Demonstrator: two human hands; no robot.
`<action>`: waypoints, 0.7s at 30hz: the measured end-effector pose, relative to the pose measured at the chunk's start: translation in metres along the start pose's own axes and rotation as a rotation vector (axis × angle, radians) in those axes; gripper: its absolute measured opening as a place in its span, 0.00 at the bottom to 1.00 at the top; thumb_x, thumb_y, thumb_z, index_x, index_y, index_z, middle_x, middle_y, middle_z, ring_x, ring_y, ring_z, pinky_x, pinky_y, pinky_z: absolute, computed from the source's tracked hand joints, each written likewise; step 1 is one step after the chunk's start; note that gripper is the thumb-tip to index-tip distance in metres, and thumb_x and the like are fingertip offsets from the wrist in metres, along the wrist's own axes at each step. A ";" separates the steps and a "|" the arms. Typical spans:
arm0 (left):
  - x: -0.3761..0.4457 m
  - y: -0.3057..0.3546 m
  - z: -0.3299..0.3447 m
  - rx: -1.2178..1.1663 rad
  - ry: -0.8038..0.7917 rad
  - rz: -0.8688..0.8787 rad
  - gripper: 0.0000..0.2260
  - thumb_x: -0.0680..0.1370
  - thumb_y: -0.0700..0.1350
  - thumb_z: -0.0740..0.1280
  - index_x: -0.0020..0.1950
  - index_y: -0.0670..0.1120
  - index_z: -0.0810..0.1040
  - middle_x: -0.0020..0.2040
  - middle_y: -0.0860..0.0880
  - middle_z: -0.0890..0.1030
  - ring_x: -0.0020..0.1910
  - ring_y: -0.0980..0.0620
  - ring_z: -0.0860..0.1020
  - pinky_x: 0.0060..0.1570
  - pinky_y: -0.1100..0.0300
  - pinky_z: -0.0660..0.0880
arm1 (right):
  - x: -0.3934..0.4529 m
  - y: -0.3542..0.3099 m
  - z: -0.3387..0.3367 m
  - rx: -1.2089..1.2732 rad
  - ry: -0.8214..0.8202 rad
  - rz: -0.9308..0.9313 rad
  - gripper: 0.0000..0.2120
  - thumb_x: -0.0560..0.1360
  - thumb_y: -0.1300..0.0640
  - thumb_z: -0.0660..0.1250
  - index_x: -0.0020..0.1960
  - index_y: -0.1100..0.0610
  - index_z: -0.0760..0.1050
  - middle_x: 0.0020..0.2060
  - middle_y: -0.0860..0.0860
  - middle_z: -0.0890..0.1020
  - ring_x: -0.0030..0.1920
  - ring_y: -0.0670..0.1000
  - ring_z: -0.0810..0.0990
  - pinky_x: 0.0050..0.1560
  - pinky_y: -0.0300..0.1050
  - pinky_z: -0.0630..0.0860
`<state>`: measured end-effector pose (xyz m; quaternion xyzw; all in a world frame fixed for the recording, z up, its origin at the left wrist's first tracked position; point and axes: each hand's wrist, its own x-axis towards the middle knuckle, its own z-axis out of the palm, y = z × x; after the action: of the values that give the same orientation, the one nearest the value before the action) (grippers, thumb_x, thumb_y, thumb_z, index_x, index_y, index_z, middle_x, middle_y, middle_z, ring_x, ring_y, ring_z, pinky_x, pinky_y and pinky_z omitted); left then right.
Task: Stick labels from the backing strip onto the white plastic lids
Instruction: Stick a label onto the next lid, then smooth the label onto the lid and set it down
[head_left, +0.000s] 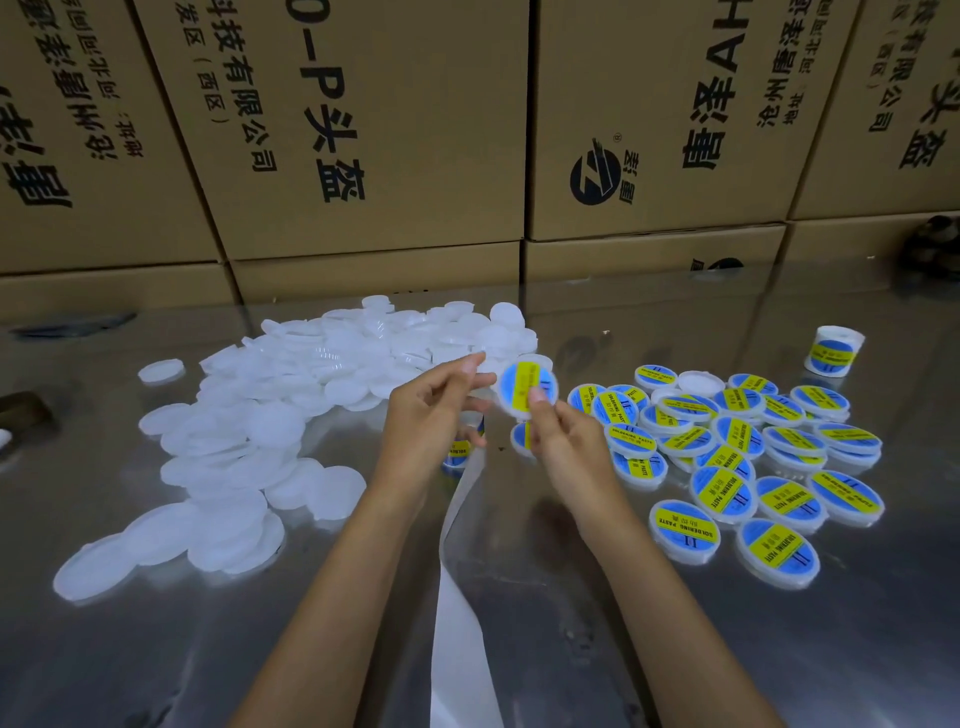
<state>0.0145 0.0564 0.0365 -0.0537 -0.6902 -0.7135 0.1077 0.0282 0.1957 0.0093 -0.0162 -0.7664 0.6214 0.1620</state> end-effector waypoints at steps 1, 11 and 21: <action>0.002 -0.002 0.000 0.015 0.023 0.009 0.08 0.83 0.47 0.65 0.58 0.52 0.83 0.47 0.55 0.87 0.42 0.54 0.84 0.32 0.62 0.79 | 0.003 0.002 -0.003 0.064 0.059 0.080 0.22 0.83 0.45 0.58 0.33 0.55 0.67 0.25 0.46 0.68 0.27 0.45 0.65 0.30 0.39 0.63; 0.015 -0.025 -0.013 0.382 0.296 -0.047 0.14 0.81 0.37 0.60 0.52 0.53 0.81 0.58 0.50 0.81 0.56 0.50 0.78 0.51 0.58 0.75 | 0.020 0.014 -0.029 0.797 0.348 0.536 0.09 0.81 0.61 0.55 0.44 0.55 0.70 0.25 0.50 0.66 0.19 0.46 0.63 0.22 0.35 0.62; 0.017 -0.038 -0.011 0.235 0.168 -0.162 0.11 0.76 0.42 0.66 0.49 0.59 0.81 0.52 0.55 0.82 0.52 0.47 0.83 0.56 0.43 0.81 | 0.006 0.006 -0.011 0.368 0.073 0.349 0.06 0.78 0.61 0.62 0.48 0.58 0.77 0.26 0.51 0.76 0.23 0.49 0.69 0.23 0.39 0.66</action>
<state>-0.0095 0.0453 0.0032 0.0751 -0.7595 -0.6363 0.1125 0.0242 0.2084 0.0070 -0.1411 -0.6198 0.7678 0.0801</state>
